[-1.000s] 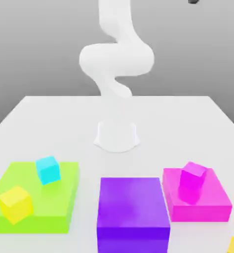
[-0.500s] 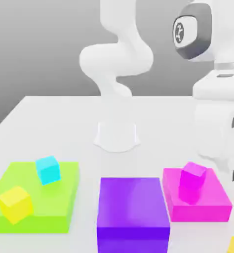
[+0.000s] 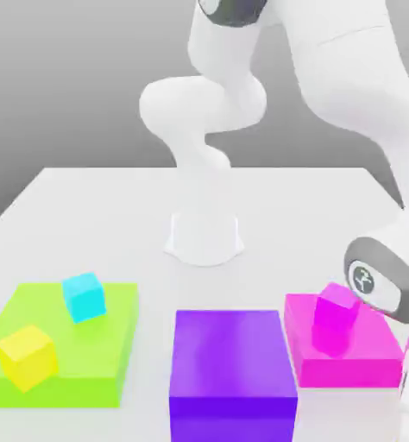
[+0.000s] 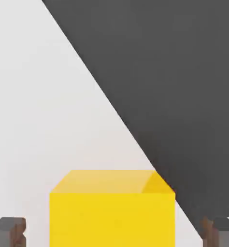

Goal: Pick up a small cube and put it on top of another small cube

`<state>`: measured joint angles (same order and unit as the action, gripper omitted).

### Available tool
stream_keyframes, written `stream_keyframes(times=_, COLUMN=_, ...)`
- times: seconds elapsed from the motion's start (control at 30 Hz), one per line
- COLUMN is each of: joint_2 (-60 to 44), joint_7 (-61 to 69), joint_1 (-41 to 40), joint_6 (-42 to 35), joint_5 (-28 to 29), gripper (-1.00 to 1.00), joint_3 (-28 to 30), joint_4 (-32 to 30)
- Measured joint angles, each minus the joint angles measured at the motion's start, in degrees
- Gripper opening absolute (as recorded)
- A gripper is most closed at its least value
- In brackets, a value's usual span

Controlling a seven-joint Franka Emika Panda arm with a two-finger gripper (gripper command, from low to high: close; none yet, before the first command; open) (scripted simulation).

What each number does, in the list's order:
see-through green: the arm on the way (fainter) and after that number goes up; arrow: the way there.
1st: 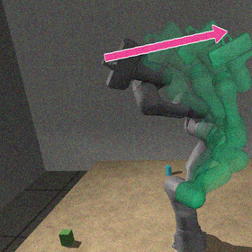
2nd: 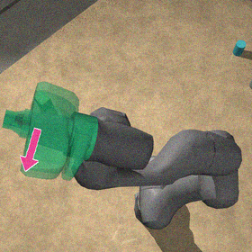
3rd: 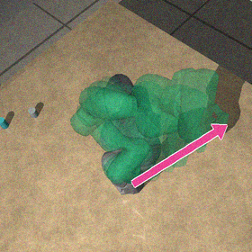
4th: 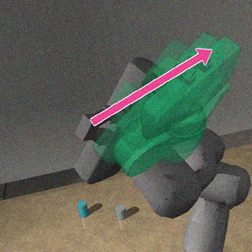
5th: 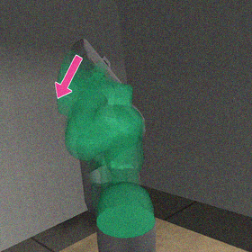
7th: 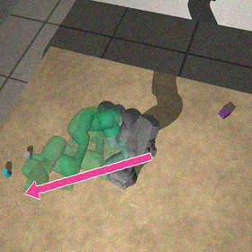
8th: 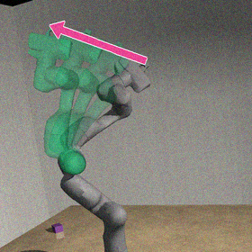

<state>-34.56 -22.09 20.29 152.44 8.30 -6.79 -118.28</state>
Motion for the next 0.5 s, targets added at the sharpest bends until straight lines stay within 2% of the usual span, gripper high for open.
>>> stream_keyframes(times=0.13, joint_2=-0.3, joint_7=0.0, joint_1=0.1, joint_6=0.2, joint_5=0.0, gripper=-1.0, joint_3=0.1, joint_4=0.1)
stream_keyframes(times=0.27, joint_2=6.5, joint_7=1.2, joint_1=-0.7, joint_6=-4.8, joint_5=-1.6, gripper=-1.0, joint_3=-1.0, joint_4=-1.8)
stream_keyframes(times=0.5, joint_2=21.0, joint_7=4.0, joint_1=-1.6, joint_6=-7.7, joint_5=-5.6, gripper=-1.0, joint_3=-3.9, joint_4=-13.3)
